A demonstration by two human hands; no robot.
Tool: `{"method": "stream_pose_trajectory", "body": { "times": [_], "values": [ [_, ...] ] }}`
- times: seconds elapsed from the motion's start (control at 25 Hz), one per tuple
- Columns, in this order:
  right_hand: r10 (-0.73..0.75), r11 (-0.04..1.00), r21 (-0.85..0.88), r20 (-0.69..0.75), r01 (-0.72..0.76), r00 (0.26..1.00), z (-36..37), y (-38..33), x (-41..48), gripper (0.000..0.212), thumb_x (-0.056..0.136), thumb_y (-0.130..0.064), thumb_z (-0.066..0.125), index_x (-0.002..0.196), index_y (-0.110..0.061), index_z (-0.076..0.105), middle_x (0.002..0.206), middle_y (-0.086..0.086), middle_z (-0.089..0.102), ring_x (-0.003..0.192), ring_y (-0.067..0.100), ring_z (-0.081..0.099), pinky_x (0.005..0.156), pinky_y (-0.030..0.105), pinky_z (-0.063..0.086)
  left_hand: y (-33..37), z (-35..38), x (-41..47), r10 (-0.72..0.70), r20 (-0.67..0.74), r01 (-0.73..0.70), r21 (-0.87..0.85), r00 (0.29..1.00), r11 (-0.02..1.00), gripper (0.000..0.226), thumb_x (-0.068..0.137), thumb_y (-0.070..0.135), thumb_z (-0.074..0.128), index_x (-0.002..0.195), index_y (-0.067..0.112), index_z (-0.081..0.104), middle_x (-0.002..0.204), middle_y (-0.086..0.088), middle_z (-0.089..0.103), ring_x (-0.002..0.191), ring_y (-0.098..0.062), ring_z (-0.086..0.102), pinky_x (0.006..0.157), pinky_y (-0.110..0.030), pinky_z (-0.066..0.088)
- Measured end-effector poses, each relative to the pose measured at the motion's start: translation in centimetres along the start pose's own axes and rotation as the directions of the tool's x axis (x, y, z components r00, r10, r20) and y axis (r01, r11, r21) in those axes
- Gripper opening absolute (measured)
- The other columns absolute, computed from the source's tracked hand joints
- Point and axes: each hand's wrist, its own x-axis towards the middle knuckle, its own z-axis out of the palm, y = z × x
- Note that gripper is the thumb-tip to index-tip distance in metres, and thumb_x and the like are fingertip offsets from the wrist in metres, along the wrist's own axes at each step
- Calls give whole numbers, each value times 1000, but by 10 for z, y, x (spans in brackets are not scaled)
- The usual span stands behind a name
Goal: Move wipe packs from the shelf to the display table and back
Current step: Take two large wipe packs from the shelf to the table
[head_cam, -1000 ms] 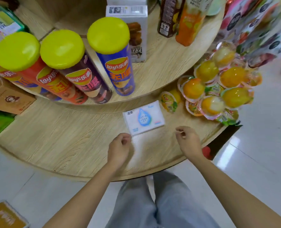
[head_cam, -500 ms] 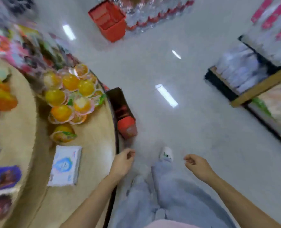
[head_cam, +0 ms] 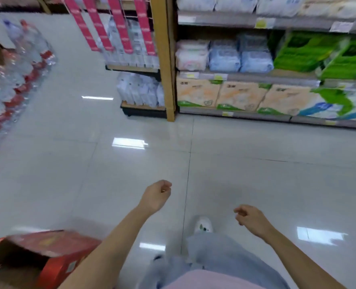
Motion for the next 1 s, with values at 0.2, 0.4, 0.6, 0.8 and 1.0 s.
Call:
{"method": "stream_pose_trajectory", "body": {
  "times": [0.2, 0.4, 0.6, 0.8, 1.0],
  "values": [
    [-116, 991, 45, -123, 122, 986, -122, -49, 70, 25, 90, -8, 53, 113, -8, 63, 97, 3, 59, 90, 16, 56, 79, 22, 40, 81, 42, 62, 10, 98, -12, 25, 995, 1000, 25, 92, 11, 54, 115, 8, 62, 97, -1, 61, 88, -14, 55, 68, -6, 37],
    [-177, 973, 110, -212, 204, 961, -208, -93, 143, 24, 90, -10, 54, 112, -9, 63, 97, 2, 60, 89, 15, 56, 77, 21, 40, 129, 54, 132, -37, 156, 36, 5, 987, 999, 25, 91, 16, 54, 114, 16, 63, 103, 2, 64, 92, -10, 58, 72, -6, 37],
    [-110, 982, 124, -238, 142, 965, -280, -104, 215, 22, 90, -10, 54, 111, -10, 63, 96, 2, 60, 87, 16, 56, 76, 25, 46, 207, 44, 243, -31, 106, 32, -11, 994, 999, 25, 92, 16, 54, 115, 14, 63, 110, -3, 65, 99, -16, 58, 85, -19, 39],
    [8, 993, 113, -232, 18, 973, -355, -99, 257, 23, 91, -13, 53, 111, -11, 63, 97, 1, 60, 86, 17, 58, 67, 18, 44, 333, 25, 351, 135, 150, -138, 5, 979, 990, 18, 92, 15, 53, 107, 18, 63, 109, -6, 66, 100, -18, 60, 84, -22, 43],
    [25, 989, 145, -285, 18, 958, -416, -102, 300, 24, 90, -15, 53, 112, -12, 64, 92, -2, 62, 86, 14, 59, 76, 22, 45, 450, 18, 414, 313, 120, -306, -75, 942, 949, 16, 92, 9, 55, 100, 20, 62, 100, -3, 66, 95, -14, 59, 75, -6, 41]
  ]
}}
